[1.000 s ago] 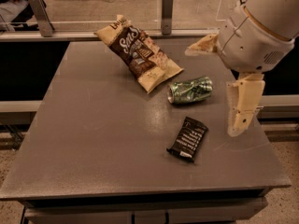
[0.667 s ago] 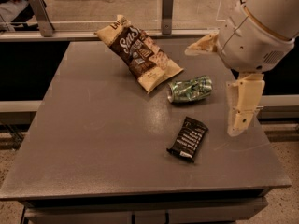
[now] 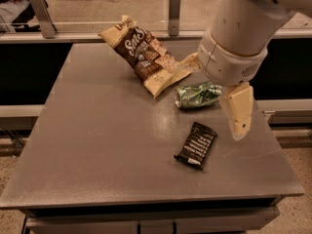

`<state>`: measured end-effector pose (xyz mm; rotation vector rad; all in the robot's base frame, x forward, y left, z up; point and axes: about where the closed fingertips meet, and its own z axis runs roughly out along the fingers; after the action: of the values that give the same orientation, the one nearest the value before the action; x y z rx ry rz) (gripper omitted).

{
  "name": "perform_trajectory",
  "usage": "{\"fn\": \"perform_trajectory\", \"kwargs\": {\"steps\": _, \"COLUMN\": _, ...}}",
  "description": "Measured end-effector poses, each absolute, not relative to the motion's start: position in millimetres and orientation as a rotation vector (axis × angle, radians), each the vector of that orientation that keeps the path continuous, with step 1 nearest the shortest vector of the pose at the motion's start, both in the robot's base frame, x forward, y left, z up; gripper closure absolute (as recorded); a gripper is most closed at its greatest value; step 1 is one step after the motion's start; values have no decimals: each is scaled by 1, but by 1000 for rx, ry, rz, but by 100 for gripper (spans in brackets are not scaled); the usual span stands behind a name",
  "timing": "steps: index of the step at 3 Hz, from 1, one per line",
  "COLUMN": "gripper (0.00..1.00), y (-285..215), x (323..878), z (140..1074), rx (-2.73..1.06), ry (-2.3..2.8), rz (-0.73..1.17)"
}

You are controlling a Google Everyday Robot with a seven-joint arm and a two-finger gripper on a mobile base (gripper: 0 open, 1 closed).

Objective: Pick rxbar chocolate

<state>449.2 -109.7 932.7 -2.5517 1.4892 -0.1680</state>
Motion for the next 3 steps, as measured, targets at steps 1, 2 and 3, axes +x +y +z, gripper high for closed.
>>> {"fn": "perform_trajectory", "kwargs": {"steps": 1, "gripper": 0, "y": -116, "x": 453, "z": 934, "rx": -2557, "ry": 1491, "rz": -212}}
{"fn": "perform_trajectory", "kwargs": {"steps": 2, "gripper": 0, "y": -113, "x": 456, "z": 930, "rx": -2594, "ry": 1431, "rz": -213}}
{"fn": "perform_trajectory", "kwargs": {"steps": 3, "gripper": 0, "y": -106, "x": 451, "z": 906, "rx": -2659, "ry": 1269, "rz": -164}}
